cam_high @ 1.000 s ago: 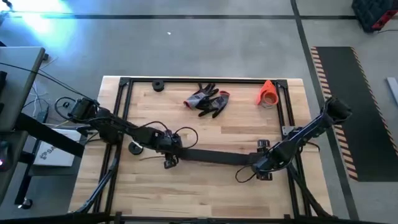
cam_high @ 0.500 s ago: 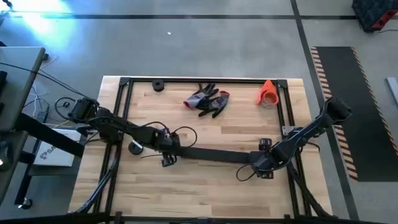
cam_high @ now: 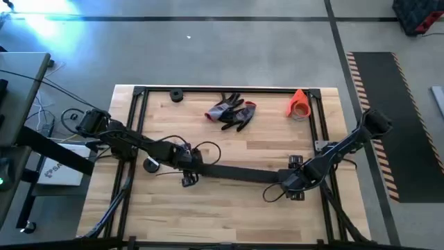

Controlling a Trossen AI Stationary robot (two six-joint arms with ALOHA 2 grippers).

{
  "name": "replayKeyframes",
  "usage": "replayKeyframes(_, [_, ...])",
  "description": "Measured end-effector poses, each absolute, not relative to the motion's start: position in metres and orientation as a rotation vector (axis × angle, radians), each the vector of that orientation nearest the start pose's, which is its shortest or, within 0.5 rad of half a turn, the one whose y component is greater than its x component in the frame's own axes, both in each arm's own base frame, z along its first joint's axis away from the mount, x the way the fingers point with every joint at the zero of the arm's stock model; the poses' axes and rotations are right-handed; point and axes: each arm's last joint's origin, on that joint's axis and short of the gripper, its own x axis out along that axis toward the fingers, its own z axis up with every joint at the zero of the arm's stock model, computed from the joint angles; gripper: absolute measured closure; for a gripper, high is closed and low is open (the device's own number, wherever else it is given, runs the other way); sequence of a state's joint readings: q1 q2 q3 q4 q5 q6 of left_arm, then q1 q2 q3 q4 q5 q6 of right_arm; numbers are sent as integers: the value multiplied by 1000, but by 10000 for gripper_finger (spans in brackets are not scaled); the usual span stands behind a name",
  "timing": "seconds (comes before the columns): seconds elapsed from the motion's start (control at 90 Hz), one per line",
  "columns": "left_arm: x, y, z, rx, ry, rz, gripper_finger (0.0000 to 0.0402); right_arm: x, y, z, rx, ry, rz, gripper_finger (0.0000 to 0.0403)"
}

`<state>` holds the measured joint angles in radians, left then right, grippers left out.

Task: Ziptie cables
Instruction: Close the black cable duct

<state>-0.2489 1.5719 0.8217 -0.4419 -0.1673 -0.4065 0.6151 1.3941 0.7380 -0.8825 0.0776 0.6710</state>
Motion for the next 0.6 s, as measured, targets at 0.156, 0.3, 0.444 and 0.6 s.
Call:
replayKeyframes(0.156, [269, -63, 155, -115, 1154, 166, 401, 172, 119, 165, 18, 1490, -73, 238])
replayKeyframes(0.3, [270, -64, 155, -122, 1134, 162, 401, 172, 119, 165, 22, 1481, -70, 247])
replayKeyframes(0.444, [274, -65, 156, -141, 1095, 151, 401, 172, 119, 165, 22, 1484, -66, 247])
replayKeyframes(0.6, [282, -68, 151, -159, 1057, 113, 401, 171, 119, 165, 20, 1501, -52, 247])
